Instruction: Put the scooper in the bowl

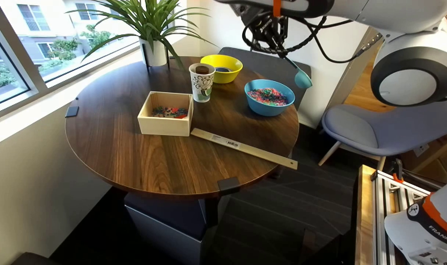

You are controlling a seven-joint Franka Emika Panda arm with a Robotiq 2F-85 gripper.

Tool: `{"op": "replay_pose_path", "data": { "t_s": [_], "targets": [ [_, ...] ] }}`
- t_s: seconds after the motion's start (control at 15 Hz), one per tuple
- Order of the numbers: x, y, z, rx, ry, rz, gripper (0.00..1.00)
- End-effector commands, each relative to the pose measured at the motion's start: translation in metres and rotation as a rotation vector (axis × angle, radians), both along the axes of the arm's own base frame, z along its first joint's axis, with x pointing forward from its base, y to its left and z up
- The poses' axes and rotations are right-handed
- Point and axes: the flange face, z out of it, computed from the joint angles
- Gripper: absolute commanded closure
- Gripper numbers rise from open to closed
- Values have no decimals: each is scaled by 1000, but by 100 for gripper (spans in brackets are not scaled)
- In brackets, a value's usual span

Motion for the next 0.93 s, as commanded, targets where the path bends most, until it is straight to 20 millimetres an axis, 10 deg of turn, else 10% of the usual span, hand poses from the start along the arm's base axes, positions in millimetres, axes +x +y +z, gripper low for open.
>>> {"op": "replay_pose_path", "data": {
  "t_s": [0.0, 0.87],
  "targets": [
    [-15, 7, -37, 22, 128, -46, 98],
    [-15, 25, 23, -21, -20, -18, 92]
  ]
}}
